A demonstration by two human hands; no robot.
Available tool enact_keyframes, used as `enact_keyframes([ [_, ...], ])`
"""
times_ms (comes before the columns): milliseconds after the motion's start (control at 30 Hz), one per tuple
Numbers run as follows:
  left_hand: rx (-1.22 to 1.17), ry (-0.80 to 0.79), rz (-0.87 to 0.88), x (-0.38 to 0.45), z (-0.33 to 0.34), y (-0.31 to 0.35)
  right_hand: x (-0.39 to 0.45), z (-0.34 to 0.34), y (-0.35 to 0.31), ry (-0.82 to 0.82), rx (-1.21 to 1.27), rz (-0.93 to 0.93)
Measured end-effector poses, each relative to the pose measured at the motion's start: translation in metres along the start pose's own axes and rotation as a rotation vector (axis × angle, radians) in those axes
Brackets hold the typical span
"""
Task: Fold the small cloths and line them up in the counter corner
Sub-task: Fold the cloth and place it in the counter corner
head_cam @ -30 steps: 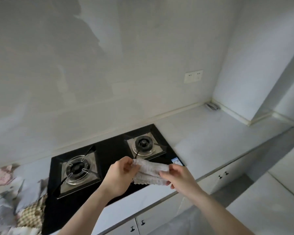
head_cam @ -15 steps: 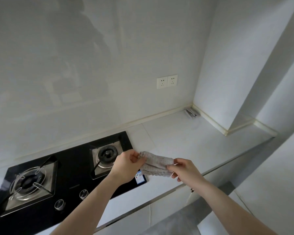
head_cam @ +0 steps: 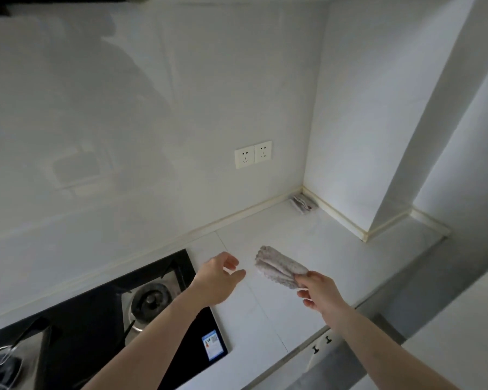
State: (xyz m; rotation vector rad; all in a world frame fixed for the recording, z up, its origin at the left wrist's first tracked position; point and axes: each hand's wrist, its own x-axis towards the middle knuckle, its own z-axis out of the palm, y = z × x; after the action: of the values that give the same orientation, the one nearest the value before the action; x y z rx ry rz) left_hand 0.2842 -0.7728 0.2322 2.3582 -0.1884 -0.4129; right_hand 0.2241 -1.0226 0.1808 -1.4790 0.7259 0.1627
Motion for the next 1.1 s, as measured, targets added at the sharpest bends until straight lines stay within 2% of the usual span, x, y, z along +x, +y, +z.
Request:
enact_keyframes([
  [233,0.037,-0.03,0.006,0.052,0.01,0.015,0.098,-0.023,-0.016,0.115,0.27,0.172],
  [733,0.147,-0.036,-0.051,0.177,0.058,0.073,0.297,-0.099,-0.034,0.283,-0.047,0.256],
  [1000,0.221,-0.05,-0.081,0.203,0.059,0.071,0.369,-0.112,-0.047,0.362,0.1,0.273],
  [1100,0.263,-0.062,-0.099,0.209,0.054,0.065,0.392,-0.116,-0.059,0.328,0.151,0.25],
])
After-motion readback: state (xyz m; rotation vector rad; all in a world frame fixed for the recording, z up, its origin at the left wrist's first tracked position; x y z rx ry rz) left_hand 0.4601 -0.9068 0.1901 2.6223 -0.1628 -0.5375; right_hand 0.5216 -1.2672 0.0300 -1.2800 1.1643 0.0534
